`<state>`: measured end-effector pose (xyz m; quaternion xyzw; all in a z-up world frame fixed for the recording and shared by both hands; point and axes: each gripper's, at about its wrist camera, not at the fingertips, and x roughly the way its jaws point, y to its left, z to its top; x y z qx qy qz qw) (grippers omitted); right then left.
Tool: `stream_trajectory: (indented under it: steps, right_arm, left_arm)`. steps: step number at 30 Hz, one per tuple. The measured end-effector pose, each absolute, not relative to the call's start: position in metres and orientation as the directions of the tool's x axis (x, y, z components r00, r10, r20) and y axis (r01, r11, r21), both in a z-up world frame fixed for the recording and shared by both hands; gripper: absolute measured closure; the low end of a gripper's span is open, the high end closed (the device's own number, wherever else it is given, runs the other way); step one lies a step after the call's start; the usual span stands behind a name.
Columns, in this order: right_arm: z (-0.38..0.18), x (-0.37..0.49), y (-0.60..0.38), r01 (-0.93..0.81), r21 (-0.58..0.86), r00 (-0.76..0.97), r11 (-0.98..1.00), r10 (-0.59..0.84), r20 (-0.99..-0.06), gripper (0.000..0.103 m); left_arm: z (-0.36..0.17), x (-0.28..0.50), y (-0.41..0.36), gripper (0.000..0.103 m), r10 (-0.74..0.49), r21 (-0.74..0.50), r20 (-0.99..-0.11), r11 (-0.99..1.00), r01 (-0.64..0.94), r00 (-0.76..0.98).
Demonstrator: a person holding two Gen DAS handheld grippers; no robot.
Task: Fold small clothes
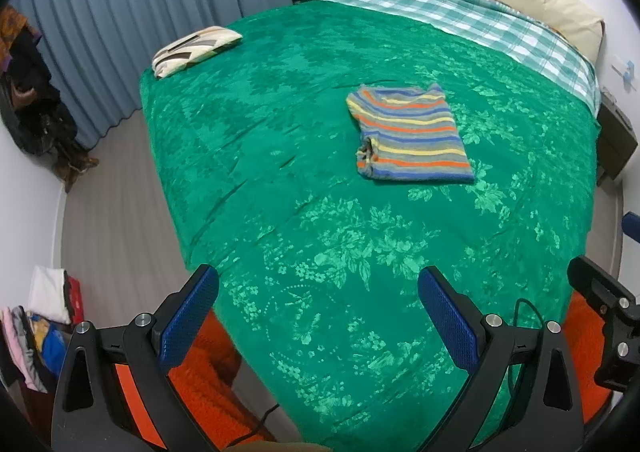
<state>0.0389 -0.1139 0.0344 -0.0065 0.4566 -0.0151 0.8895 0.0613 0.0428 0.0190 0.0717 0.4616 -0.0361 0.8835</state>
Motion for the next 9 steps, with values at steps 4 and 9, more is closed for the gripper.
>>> stream_trajectory:
  steps: [4, 9]
  right_arm:
    - [0.0339, 0.0406, -0.1147, 0.028, -0.029, 0.580, 0.999, -0.040, -0.814, 0.001]
    - [0.0348, 0.0414, -0.1174, 0.034, -0.027, 0.581, 0.999, -0.042, -0.813, 0.001]
  left_arm:
    - [0.0201, 0.0635, 0.0437, 0.003, -0.014, 0.073, -0.822, 0.989, 0.130, 0.569]
    - [0.0223, 0.0610, 0.0394, 0.003, -0.018, 0.078, -0.810, 0.987, 0.138, 0.586]
